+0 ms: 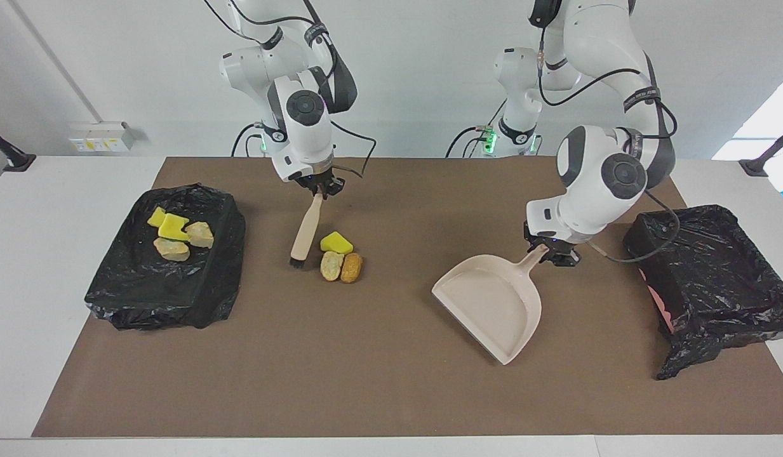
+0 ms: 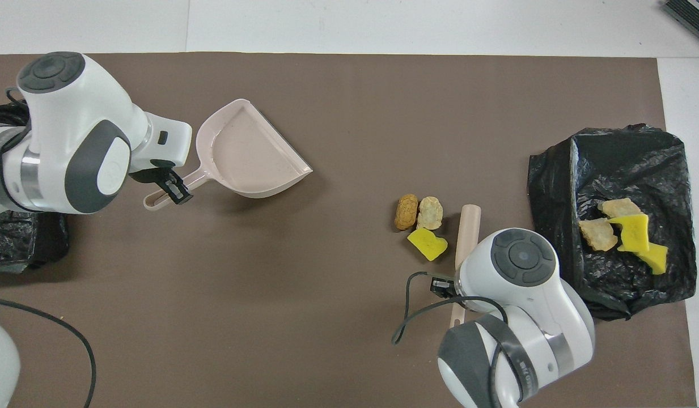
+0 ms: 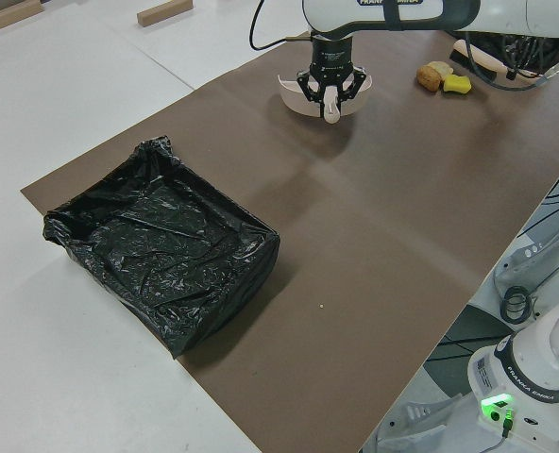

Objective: Sweep and dump trash in bin
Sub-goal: 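Hold the dustpan beside the bread and sponge pieces with the left gripper, then sweep the bread and sponge into the dustpan with the right gripper's brush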

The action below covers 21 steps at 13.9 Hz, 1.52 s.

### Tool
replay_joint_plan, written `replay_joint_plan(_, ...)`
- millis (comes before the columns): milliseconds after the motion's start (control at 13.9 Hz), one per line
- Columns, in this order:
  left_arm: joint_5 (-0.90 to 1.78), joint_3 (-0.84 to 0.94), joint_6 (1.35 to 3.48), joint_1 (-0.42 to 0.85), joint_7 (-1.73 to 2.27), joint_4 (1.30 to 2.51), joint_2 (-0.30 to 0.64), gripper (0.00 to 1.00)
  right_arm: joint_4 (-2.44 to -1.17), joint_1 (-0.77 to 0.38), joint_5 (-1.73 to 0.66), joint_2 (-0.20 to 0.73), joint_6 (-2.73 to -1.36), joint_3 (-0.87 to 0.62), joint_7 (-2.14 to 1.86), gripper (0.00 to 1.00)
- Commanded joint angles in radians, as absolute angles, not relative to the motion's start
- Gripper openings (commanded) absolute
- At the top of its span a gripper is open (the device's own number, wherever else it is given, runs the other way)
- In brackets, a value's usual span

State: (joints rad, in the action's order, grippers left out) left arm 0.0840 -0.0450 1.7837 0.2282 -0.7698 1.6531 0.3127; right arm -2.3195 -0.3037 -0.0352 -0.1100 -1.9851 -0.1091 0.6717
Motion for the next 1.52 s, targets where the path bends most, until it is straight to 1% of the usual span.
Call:
replay_joint_plan(0, 0.098, -0.029, 1.764, 0.213, -0.825, 1.684, 0.275, 0.0, -2.322, -0.299, -0.058, -0.112, -2.005, -0.114, 0.658, 0.0)
replay_joint_plan(144, 0.095, -0.029, 1.766, 0.232, -0.894, 1.721, 0.255, 0.0, -2.322, -0.299, -0.058, -0.11, -2.005, -0.114, 0.66, 0.0)
replay_joint_plan(289, 0.095, -0.029, 1.769, 0.235, -1.053, 1.761, 0.233, 0.0, -2.322, -0.299, -0.058, -0.11, -2.006, -0.114, 0.655, 0.0)
replay_joint_plan(433, 0.083, -0.031, 1.788, 0.285, -1.098, 1.817, 0.203, 0.0, -2.322, -0.299, -0.055, -0.11, -2.0, -0.114, 0.603, 0.0)
replay_joint_plan(505, 0.028, -0.028, 1.821, 0.326, -1.103, 1.85, 0.183, 0.0, -2.322, -0.298, -0.055, -0.11, -1.996, -0.114, 0.55, 0.0)
replay_joint_plan(649, -0.046, -0.031, 1.946, 0.431, -1.097, 1.967, 0.122, 0.0, -2.322, -0.29, -0.055, -0.11, -1.999, -0.112, 0.499, 0.0)
replay_joint_plan(721, -0.049, -0.031, 2.006, 0.448, -1.091, 2.027, 0.091, 0.0, -2.322, -0.288, -0.055, -0.107, -2.008, -0.112, 0.494, 0.0)
replay_joint_plan(794, -0.049, -0.031, 2.032, 0.465, -1.079, 2.051, 0.083, 0.0, -2.322, -0.282, -0.055, -0.106, -2.02, -0.112, 0.48, 0.0)
replay_joint_plan(938, -0.063, -0.031, 2.048, 0.501, -0.958, 2.049, 0.104, 0.0, -2.321, -0.264, -0.054, -0.092, -2.039, -0.109, 0.436, 0.0)
replay_joint_plan(1010, -0.081, -0.029, 2.068, 0.526, -0.9, 2.049, 0.121, 0.0, -2.318, -0.23, -0.048, -0.084, -2.039, -0.11, 0.398, 0.0)
replay_joint_plan(1082, -0.084, -0.029, 2.077, 0.537, -0.872, 2.048, 0.126, 0.0, -2.316, -0.224, -0.045, -0.059, -2.042, -0.11, 0.379, 0.0)
replay_joint_plan(1443, -0.084, -0.029, 2.086, 0.557, -0.816, 2.059, 0.127, 0.0, -2.264, -0.247, -0.038, 0.003, -2.036, -0.113, 0.377, 0.0)
